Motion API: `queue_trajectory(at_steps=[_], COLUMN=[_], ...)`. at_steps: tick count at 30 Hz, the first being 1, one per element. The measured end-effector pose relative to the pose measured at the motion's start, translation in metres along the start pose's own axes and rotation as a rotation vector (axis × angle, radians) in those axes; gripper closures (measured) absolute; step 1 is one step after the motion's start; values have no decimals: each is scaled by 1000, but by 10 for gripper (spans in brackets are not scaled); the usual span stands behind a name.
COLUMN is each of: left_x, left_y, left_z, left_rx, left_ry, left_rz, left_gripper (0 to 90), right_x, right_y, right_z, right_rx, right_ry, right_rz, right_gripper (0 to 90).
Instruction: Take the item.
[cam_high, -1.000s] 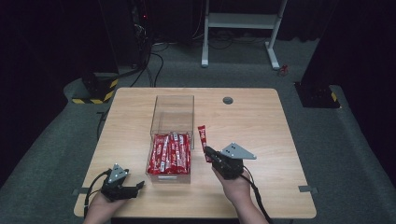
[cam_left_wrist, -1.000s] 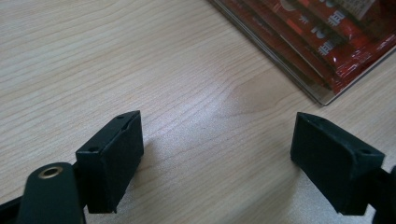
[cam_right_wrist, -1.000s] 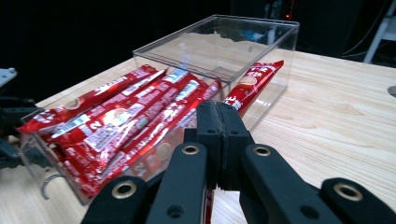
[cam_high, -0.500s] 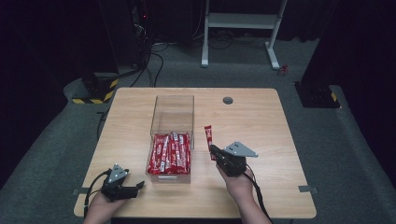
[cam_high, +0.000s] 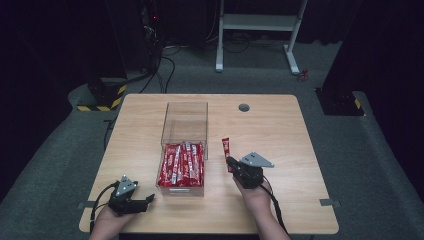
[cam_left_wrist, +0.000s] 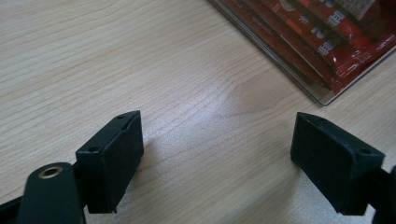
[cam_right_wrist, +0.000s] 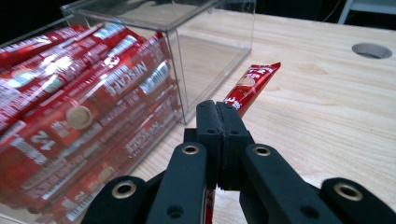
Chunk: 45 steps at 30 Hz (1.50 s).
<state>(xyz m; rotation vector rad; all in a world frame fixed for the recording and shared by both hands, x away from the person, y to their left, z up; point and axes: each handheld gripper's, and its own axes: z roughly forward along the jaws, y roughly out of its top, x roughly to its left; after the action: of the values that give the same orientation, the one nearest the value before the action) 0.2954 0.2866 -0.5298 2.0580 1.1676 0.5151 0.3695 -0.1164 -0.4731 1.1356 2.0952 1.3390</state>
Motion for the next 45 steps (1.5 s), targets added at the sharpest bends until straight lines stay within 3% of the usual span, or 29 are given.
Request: queue_trajectory(at_steps=[21, 28, 45], left_x=[0, 0, 0], left_y=[0, 0, 0], left_z=[0, 0, 0], left_rx=[0, 0, 0], left_ry=[0, 0, 0], left_rz=[0, 0, 0], left_gripper=[175, 175, 175], right_x=[-16, -18, -12], right_y=[-22, -23, -27], right_z=[29, 36, 44], right_rx=[113, 121, 176], right_ry=[-46, -55, -54], right_rz=[39, 46, 48], right_gripper=[897, 896, 876])
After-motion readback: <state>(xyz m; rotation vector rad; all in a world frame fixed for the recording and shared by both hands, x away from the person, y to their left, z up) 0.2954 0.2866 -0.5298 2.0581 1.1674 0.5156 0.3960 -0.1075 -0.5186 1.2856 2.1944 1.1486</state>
